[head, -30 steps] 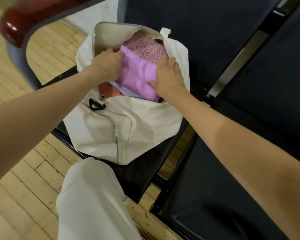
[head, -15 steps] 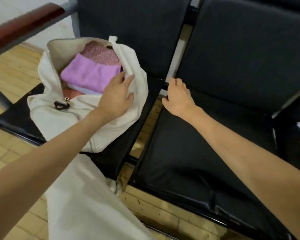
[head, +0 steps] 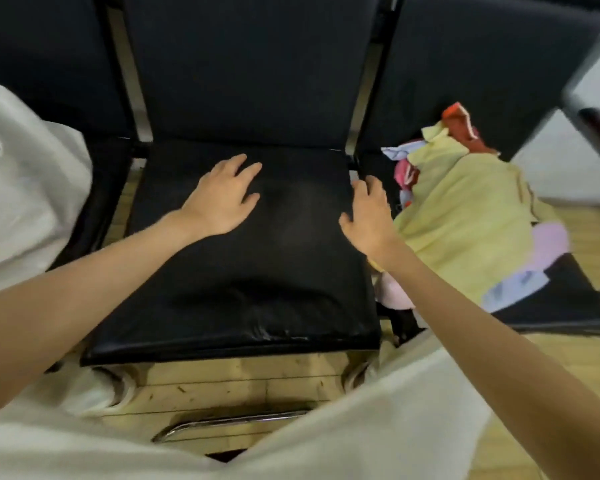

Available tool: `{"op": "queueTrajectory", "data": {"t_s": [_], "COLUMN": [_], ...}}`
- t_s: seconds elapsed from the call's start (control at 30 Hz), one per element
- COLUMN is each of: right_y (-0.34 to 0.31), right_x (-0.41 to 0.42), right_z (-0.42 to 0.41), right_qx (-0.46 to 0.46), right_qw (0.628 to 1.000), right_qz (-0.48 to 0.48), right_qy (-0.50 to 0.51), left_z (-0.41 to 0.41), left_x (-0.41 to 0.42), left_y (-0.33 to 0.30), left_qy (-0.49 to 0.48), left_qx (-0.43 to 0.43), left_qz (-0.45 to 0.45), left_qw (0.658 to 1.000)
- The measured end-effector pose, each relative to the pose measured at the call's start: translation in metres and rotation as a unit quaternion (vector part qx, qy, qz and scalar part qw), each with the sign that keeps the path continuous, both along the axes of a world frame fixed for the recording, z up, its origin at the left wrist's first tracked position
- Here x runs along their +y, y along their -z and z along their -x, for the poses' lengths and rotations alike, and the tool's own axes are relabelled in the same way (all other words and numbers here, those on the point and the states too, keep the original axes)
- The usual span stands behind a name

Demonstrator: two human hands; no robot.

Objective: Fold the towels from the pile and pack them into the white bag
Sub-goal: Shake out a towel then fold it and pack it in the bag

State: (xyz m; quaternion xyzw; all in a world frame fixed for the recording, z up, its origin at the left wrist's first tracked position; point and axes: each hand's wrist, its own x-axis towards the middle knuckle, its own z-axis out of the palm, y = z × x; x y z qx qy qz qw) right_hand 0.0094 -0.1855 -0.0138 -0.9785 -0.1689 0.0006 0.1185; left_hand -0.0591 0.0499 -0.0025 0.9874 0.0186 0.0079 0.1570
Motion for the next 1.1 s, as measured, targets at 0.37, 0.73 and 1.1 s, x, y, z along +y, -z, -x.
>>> {"op": "queueTrajectory", "data": {"t_s": [0.37, 0.73, 1.1], "right_y": [0.034, 0.065, 0.045], "right_x": [-0.203, -0.237, -0.233], "right_z": [0.001, -0.004, -0.002], "right_qx": [0.011, 0.152, 0.069], "right_qw": [0.935, 0.827, 0.72], "right_qz": [-0.177, -0.328, -0.514], "right_qy": [0.306, 0.431, 0.462], "left_z": [-0.081, -0.095, -0.093], "left_x": [-0.183, -0.265, -0.28], "left_y": [0.022, 0.061, 0.076], "left_qy": [0.23, 0.398, 0.262], "left_qx": [0.069, 0.047, 0.028], "left_qz": [0.002, -0.056, 0.156], "left_qw": [0.971, 0.914, 0.952]}}
